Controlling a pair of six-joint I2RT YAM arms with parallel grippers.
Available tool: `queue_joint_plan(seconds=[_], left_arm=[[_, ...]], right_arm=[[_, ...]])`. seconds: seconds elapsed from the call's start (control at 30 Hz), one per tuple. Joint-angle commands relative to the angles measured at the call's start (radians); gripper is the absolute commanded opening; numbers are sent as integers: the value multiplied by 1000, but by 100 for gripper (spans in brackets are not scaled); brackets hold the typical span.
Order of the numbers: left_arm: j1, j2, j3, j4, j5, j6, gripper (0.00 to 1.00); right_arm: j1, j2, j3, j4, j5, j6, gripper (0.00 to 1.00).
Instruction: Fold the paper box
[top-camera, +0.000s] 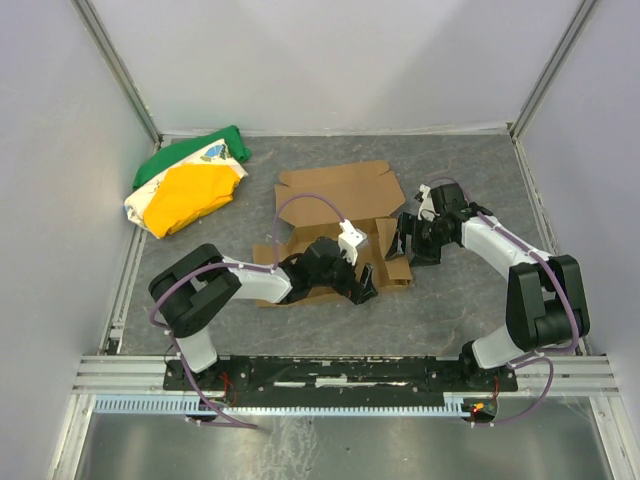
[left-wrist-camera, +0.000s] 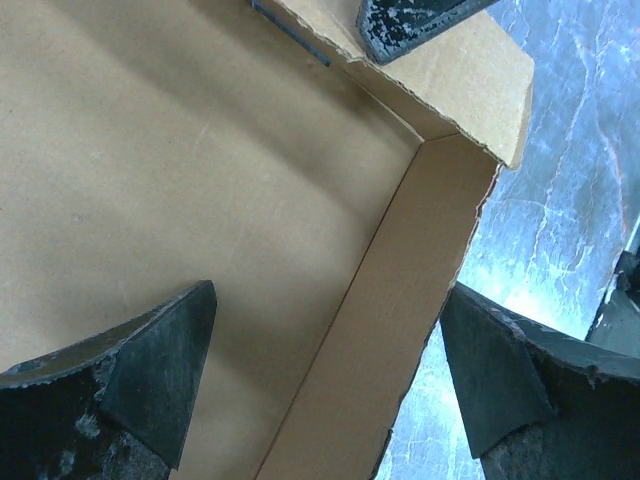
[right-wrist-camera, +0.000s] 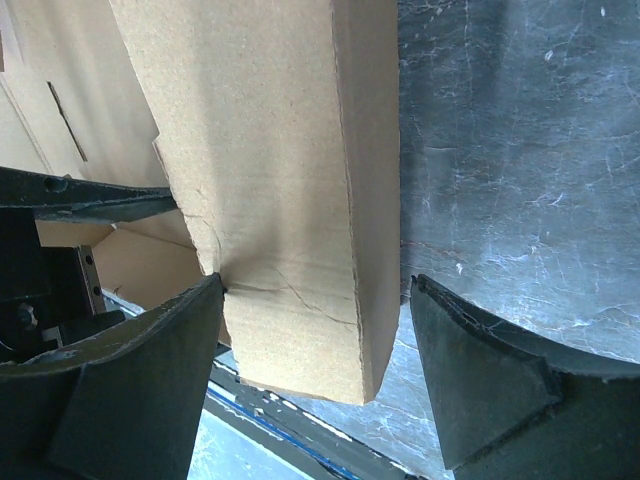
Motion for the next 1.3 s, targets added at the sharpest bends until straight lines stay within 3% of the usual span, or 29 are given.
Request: queue_joint_plan(seconds=[0.0, 0.37, 0.57, 0.8, 0.97, 1.27], left_arm=[[16, 16, -48, 10, -25, -104, 99], [17, 47, -56, 58, 14, -122, 99], [17, 40, -62, 57, 10, -115, 99], [14, 39, -64, 51, 18, -107, 99], [14, 34, -72, 51, 20, -102, 99], [14, 33, -75, 52, 27, -95, 99]], right_arm=[[3, 10, 37, -1, 5, -11, 83], [21, 64, 63, 2, 67, -4, 77], [74, 68, 130, -48, 206, -5, 72], [117, 119, 194, -96, 311, -9, 47], [122, 141, 195, -81, 293, -11, 49], [129, 181, 223, -84, 290, -17, 61]])
